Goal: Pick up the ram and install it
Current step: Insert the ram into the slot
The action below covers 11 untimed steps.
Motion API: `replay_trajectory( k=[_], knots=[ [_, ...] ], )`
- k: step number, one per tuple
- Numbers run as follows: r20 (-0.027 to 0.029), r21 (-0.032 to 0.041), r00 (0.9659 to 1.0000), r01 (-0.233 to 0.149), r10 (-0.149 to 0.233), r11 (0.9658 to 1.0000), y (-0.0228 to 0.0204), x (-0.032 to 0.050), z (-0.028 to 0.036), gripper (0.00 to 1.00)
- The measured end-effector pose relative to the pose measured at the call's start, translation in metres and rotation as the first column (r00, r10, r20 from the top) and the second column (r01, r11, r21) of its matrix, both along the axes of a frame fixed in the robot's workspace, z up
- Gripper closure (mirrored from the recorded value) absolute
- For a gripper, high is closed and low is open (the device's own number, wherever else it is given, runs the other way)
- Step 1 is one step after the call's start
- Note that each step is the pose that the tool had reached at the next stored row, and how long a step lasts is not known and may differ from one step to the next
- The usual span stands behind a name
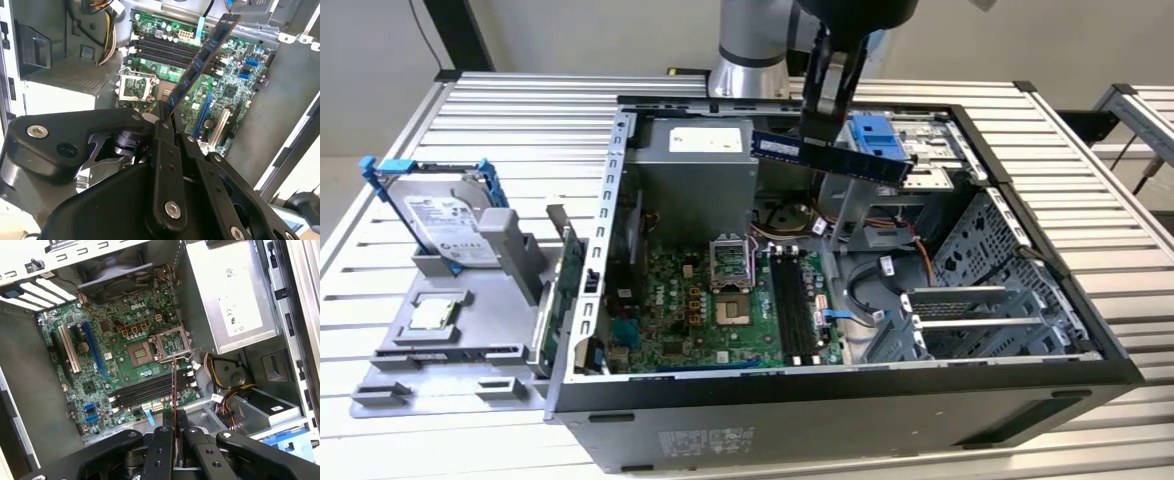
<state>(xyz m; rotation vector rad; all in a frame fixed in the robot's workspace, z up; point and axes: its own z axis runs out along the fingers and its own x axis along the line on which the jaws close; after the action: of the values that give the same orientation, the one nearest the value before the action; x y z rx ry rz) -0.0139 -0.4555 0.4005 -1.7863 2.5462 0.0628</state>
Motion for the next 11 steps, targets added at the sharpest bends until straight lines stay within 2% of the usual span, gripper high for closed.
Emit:
replay_trajectory(
  k=[5, 11],
  knots=[
    [0.0, 0.0, 0.9992, 0.041, -0.041, 0.9992, 0.0, 0.0, 0.0, 1.0],
    [0.0, -0.0002, 0.9961, 0.089, -0.089, 0.9961, 0.0, 0.0, 0.0, 1.0]
  ],
)
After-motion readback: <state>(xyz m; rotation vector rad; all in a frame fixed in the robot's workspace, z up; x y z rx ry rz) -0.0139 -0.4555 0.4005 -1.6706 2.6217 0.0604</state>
